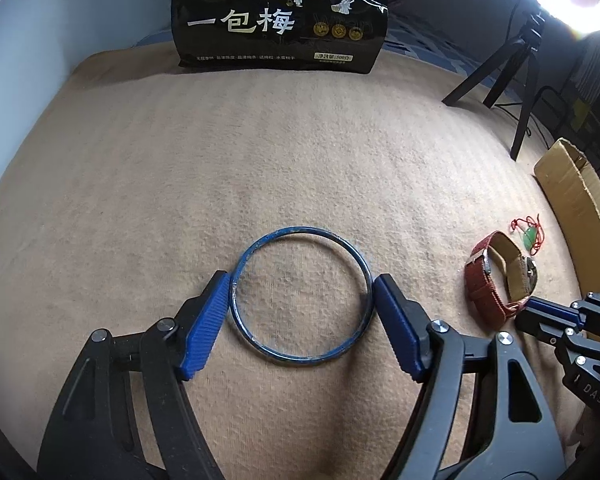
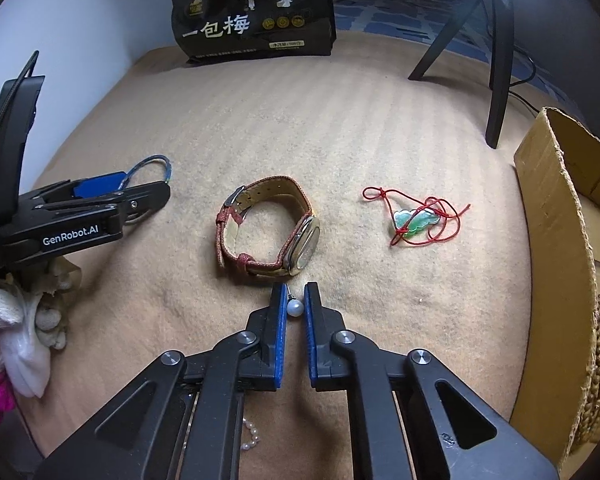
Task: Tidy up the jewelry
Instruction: 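Close left gripper on the blue bangle while right gripper closes on a white pearl earring, then carry the blue bangle in left gripper and pearl in right gripper over the box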
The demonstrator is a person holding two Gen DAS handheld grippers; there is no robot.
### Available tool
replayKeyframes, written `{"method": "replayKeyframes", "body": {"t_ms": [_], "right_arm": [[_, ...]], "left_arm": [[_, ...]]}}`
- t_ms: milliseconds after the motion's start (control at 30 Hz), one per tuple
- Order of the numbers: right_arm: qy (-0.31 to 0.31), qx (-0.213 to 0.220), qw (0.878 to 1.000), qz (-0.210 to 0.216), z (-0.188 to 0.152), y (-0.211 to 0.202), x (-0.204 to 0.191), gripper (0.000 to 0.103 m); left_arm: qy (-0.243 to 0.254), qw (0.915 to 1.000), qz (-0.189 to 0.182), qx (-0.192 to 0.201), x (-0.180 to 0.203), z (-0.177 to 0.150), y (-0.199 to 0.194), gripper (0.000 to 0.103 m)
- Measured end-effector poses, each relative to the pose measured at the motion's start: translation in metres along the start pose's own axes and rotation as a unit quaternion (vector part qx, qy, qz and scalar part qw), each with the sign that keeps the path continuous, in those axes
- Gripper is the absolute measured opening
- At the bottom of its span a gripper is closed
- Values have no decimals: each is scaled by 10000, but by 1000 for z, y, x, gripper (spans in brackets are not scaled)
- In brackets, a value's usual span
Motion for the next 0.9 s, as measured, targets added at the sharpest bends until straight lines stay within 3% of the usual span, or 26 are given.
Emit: {"method": "replayKeyframes", "body": {"t_ms": [433, 900], "right_arm": [[63, 269, 9995, 129, -3, -41, 2, 7], [190, 893, 9958, 11, 3, -125, 46, 7]], "left_arm": [[178, 9996, -70, 230, 15, 3, -40, 75], [702, 9935, -649, 614, 101, 17, -96, 75]]}}
Point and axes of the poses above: each gripper's, at about its wrist camera, not at the fingertips, and y roughly the way its jaws point, x to its right, z to its top, the point moved 7 cm from there along y, roughly the way its jaws point, and after that the axes turned 4 degrees about y, right-handed, at the moved point
